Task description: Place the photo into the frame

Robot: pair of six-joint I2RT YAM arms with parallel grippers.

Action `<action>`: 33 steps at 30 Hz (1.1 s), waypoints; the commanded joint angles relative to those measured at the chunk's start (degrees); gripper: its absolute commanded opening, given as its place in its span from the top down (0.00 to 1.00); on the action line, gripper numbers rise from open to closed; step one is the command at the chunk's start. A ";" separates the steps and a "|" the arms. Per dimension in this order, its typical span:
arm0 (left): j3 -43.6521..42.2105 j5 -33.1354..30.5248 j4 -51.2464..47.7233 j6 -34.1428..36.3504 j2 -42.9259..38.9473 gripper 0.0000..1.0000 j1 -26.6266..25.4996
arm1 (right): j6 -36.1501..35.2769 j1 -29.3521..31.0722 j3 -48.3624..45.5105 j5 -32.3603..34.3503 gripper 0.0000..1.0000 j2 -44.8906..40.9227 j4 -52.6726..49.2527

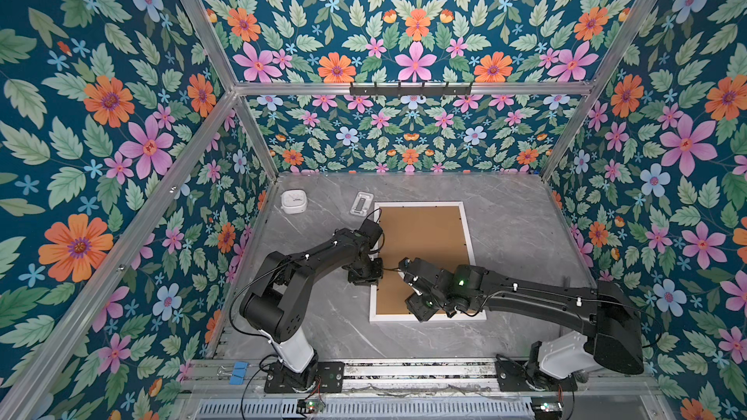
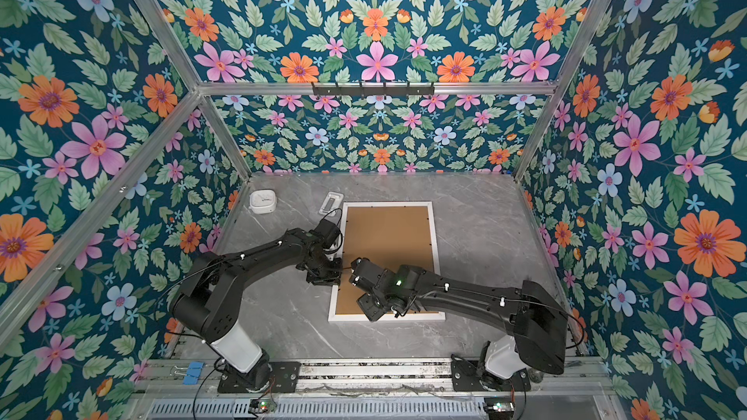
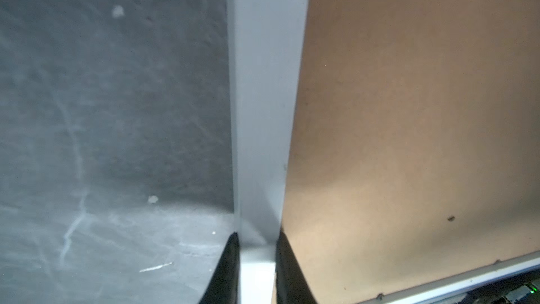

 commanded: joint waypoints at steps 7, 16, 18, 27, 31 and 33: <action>3.49 -2.00 -1.03 -0.57 1.82 0.99 -0.34 | -10.97 11.95 -2.03 17.54 0.27 2.84 4.20; 7.98 -1.01 -5.09 0.44 1.58 1.00 -0.34 | -17.17 19.37 -0.50 28.25 0.22 12.86 9.98; 8.11 -0.77 -5.47 0.39 1.01 1.00 -0.34 | -17.67 19.95 0.34 31.75 0.22 15.36 10.25; 7.84 -0.51 -6.38 0.53 0.59 1.00 -0.42 | -20.06 20.19 -0.24 40.66 0.21 22.34 14.21; 7.81 -0.16 -6.29 0.62 0.76 1.00 -0.42 | -20.01 20.20 0.07 45.16 0.21 26.82 15.80; 7.69 -0.17 -6.38 0.75 0.79 1.00 -0.51 | -18.93 20.20 0.45 47.78 0.22 29.27 15.77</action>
